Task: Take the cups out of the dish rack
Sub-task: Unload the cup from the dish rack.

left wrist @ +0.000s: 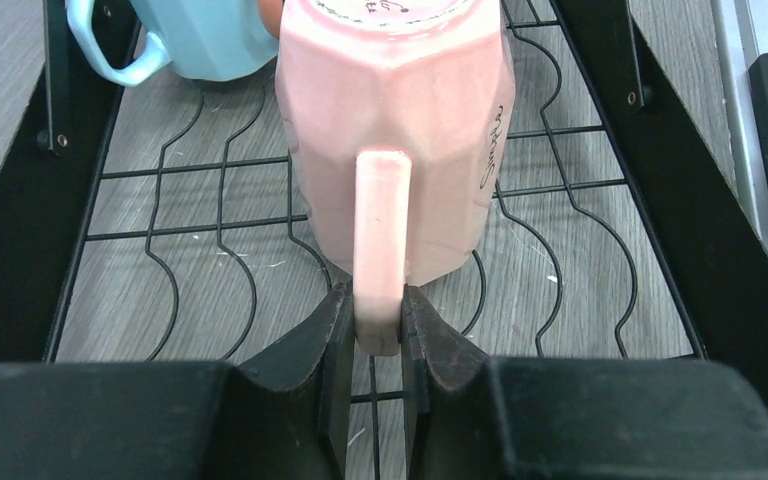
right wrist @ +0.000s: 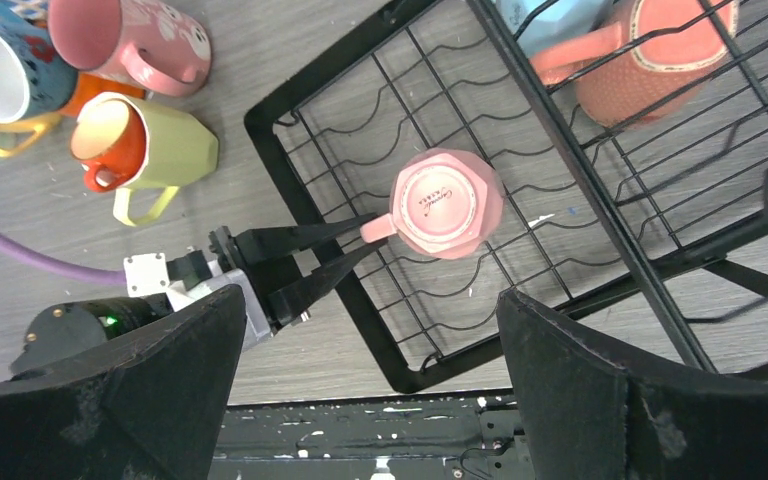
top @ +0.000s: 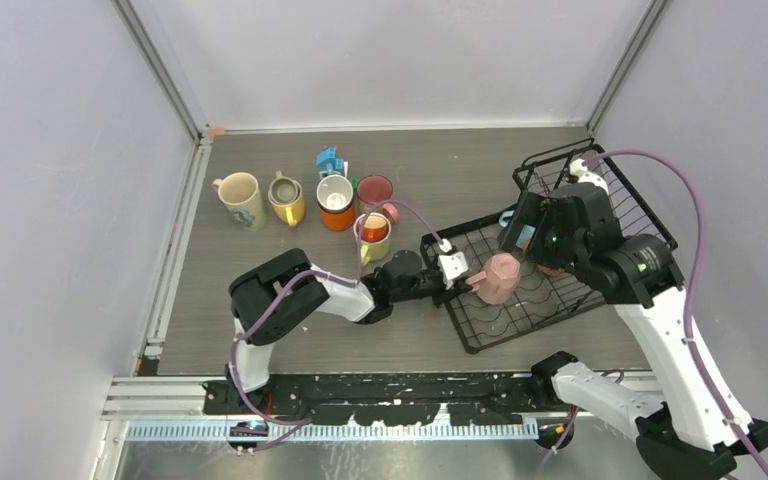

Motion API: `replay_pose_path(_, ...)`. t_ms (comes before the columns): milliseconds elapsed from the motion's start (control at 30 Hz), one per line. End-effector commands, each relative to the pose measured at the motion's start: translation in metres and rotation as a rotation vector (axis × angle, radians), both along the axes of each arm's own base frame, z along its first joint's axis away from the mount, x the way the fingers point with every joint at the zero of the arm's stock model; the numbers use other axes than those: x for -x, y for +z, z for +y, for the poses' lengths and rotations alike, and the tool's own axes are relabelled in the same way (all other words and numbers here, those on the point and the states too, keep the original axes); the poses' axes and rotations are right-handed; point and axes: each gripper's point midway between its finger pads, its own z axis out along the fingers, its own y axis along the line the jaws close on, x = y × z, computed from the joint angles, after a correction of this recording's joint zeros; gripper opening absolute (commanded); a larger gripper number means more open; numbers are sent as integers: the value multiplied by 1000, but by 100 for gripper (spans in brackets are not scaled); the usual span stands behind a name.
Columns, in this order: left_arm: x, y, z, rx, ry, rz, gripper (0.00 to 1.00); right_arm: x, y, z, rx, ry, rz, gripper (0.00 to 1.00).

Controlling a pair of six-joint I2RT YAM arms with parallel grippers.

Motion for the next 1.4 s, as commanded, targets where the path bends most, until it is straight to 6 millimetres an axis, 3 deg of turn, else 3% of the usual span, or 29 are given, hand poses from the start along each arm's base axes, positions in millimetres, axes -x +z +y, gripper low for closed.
replay_pose_path(0, -8, 34, 5, 75, 25, -91, 0, -6, -9, 5, 34, 24, 20, 100)
replay_pose_path(500, -1, 24, 17, 47, 23, -83, 0, -33, -66, 17, 170, -62, 140, 100)
replay_pose_path(1367, 9, 3, 39, 5, 49, -34, 0, -37, -126, 30, 223, -63, 220, 100)
